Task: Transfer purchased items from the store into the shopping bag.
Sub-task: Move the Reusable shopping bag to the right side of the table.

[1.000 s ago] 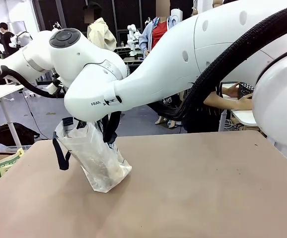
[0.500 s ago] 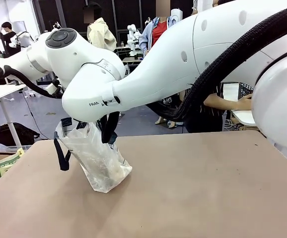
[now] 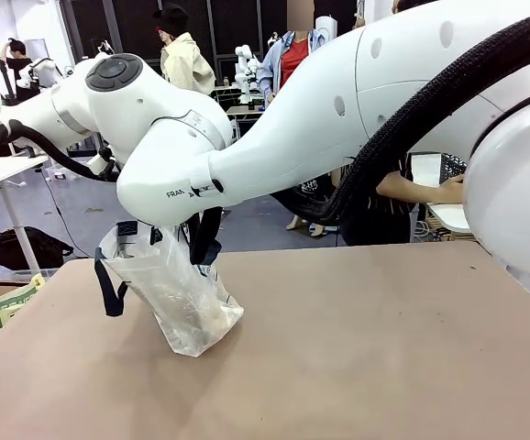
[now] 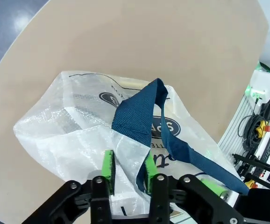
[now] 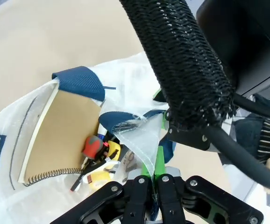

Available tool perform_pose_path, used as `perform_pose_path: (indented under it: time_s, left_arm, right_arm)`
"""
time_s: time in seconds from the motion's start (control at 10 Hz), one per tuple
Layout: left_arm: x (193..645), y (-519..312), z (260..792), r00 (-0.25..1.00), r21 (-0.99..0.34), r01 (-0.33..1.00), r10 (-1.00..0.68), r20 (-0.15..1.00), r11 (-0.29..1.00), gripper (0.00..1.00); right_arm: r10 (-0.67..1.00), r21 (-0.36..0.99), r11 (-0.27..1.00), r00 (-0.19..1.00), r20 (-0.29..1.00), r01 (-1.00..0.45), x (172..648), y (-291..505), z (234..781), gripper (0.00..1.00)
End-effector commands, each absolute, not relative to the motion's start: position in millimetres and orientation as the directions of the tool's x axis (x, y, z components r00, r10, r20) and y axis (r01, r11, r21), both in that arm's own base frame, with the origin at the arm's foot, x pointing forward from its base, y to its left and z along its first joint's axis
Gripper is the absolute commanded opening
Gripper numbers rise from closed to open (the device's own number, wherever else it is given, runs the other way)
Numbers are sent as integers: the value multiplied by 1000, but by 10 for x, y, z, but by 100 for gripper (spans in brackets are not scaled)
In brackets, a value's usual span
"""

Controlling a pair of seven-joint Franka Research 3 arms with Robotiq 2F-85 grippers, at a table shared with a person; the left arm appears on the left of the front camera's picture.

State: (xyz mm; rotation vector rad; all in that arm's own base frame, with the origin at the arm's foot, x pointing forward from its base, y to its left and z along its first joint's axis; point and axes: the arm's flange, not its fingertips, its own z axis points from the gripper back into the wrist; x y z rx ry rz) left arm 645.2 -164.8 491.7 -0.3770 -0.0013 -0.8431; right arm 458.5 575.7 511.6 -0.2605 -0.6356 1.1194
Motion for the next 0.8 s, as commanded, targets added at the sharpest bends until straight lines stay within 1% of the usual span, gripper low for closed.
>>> perform_pose_path:
  time_s: [0.0,0.7]
  left_arm:
    - [6539,-1620,4902,690,-295,710,-715,113,639,0]
    - [6522,-1614,4887,698,-314,705,-700,150,636,0]
  right_arm:
    - [885,-541,455,291,363,-708,4531,5846,5214,0]
    - [885,-550,455,288,365,-700,4511,5851,5216,0]
